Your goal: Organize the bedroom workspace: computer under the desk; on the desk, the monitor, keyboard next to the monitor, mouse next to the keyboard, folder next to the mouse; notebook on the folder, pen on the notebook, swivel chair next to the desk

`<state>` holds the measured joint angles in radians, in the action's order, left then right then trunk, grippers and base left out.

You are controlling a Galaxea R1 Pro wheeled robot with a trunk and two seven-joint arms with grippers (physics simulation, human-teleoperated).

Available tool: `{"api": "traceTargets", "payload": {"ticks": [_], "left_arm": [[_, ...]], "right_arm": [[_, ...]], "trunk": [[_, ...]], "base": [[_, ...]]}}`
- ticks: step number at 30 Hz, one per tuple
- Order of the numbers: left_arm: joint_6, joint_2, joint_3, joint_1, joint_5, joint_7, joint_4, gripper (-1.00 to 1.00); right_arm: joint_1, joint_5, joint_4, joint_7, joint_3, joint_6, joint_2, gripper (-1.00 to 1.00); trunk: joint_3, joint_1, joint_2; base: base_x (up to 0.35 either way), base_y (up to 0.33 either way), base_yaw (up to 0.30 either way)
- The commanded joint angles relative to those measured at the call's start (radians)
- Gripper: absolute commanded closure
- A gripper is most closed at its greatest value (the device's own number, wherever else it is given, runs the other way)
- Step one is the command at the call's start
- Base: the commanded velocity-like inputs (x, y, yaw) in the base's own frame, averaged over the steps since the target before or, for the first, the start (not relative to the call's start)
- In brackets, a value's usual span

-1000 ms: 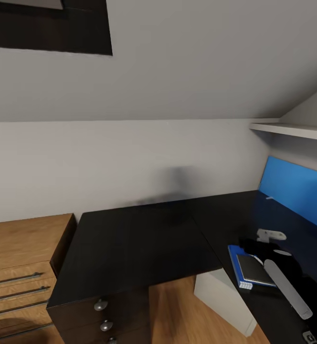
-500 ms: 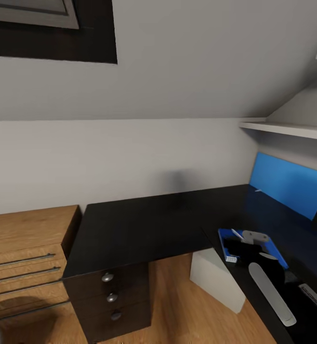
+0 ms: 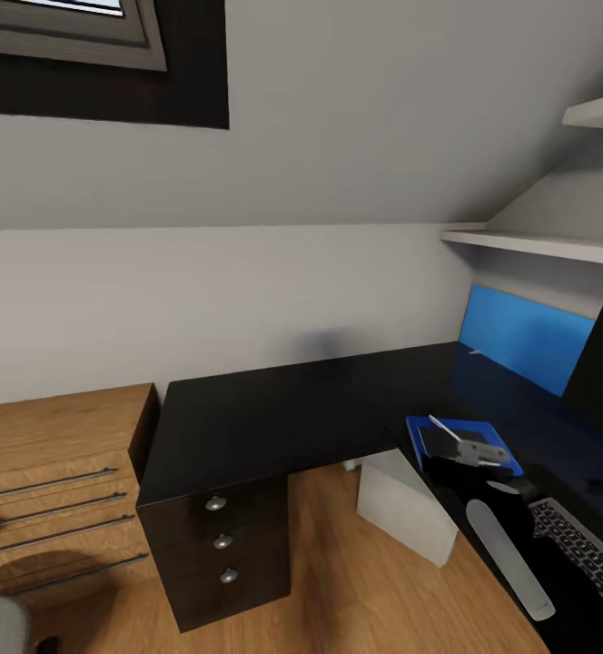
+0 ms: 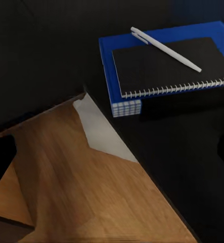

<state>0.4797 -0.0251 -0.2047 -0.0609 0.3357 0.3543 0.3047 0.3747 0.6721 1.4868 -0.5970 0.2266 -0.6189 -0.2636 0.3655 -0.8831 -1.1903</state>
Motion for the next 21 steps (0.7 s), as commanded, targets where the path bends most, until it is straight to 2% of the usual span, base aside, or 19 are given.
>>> {"api": "traceTargets", "payload": {"ticks": [1, 7, 12, 21], "left_arm": [[0.000, -0.001, -0.009, 0.000, 0.005, 0.008, 0.002, -1.00], [0.000, -0.002, -0.008, 0.000, 0.005, 0.008, 0.002, -1.00], [0.000, -0.002, -0.009, 0.000, 0.005, 0.008, 0.002, -1.00], [0.000, -0.002, -0.008, 0.000, 0.005, 0.008, 0.002, -1.00]], "right_arm": [[0.001, 0.009, -0.001, -0.011, 0.002, -0.001, -0.001, -1.00], [0.001, 0.012, -0.039, -0.015, 0.003, 0.003, 0.001, -1.00], [0.001, 0.012, -0.078, -0.015, 0.003, 0.040, 0.005, -1.00], [0.001, 0.010, -0.101, -0.015, 0.004, 0.051, 0.006, -1.00]], "trunk": [[0.001, 0.000, -0.001], [0.000, 0.000, -0.001], [-0.001, 0.000, -0.001], [-0.001, 0.000, -0.001]], "base": [[-0.010, 0.007, -0.001], [-0.003, 0.002, -0.161], [0.000, 0.000, -0.257], [0.000, 0.000, -0.282]]}}
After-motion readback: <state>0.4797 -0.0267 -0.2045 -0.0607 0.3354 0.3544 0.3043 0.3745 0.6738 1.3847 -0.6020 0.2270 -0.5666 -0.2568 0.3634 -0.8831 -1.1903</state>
